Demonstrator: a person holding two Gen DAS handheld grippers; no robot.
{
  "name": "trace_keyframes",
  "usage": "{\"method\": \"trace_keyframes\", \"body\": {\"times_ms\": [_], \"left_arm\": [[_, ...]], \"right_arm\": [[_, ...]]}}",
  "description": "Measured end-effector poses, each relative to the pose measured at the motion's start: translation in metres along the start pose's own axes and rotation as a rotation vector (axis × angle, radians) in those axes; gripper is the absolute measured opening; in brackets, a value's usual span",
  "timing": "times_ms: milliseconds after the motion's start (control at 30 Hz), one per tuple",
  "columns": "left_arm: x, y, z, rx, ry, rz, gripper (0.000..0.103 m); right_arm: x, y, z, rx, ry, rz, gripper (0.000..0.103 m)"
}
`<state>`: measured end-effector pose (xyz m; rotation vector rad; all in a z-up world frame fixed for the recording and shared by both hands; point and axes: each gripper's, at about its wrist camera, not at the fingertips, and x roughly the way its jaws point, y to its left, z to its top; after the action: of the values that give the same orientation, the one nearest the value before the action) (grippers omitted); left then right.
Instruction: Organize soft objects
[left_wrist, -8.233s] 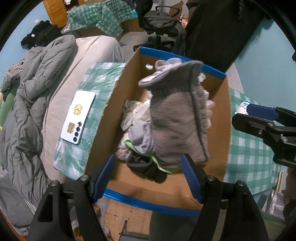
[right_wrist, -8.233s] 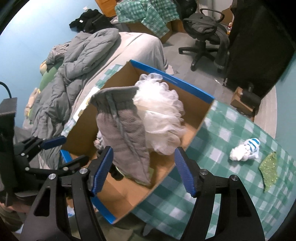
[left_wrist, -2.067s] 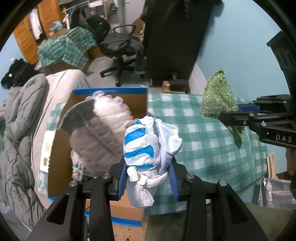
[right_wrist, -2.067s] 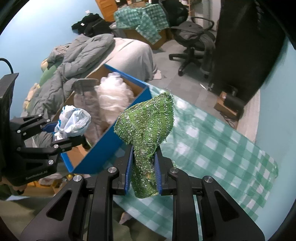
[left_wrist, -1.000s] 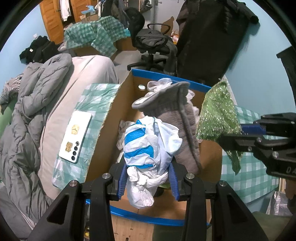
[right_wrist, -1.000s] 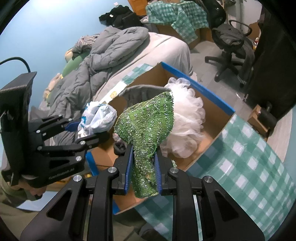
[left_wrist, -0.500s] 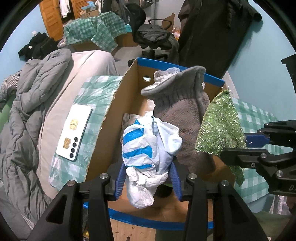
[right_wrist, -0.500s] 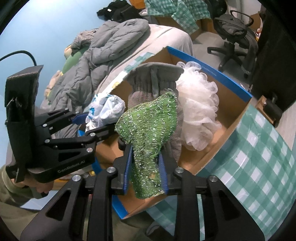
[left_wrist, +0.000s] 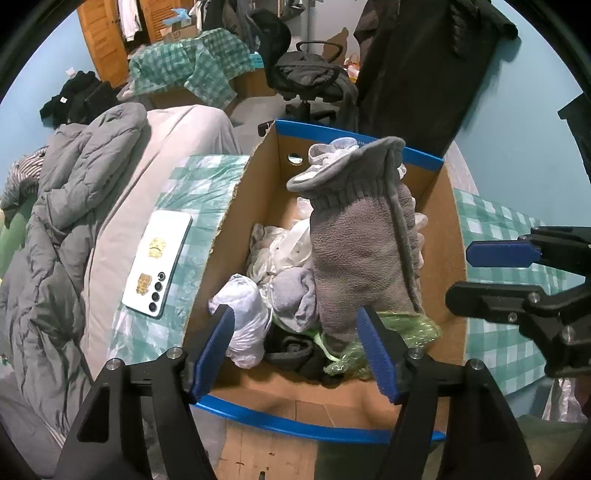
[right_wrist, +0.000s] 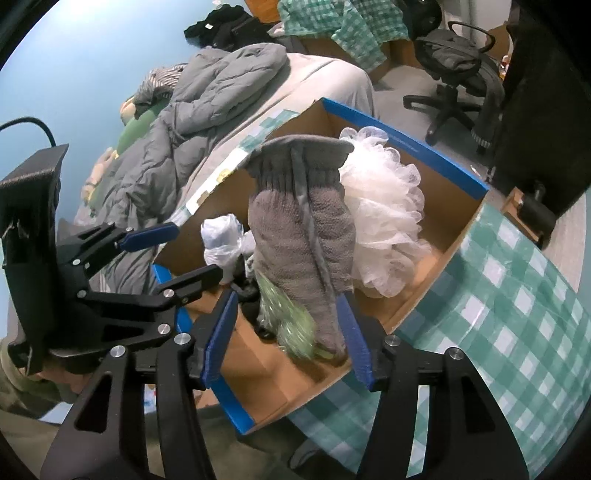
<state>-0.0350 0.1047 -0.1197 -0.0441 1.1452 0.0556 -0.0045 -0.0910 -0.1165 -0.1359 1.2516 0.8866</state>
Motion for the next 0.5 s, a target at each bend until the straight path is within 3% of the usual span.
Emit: {"method": "trace_keyframes", "body": {"times_ms": [233, 333, 500], "left_arm": [[-0.023, -0.003, 0.004, -0.016, -0.023, -0.013, 0.071], [-0.039, -0.008, 0.007, -0.016, -0.062, -0.026, 0.078], [-0.059, -0.020, 0.017, 0.007, -0.101, -0.036, 0.082]], "right_arm": [[-0.020, -0.005, 0.002, 0.027, -0.022, -0.025, 0.057], [-0.033, -0.008, 0.002, 0.039, -0.035, -0.050, 0.061], [-0.057, -0.018, 0.001, 0.081, -0.063, -0.085, 0.063]]}}
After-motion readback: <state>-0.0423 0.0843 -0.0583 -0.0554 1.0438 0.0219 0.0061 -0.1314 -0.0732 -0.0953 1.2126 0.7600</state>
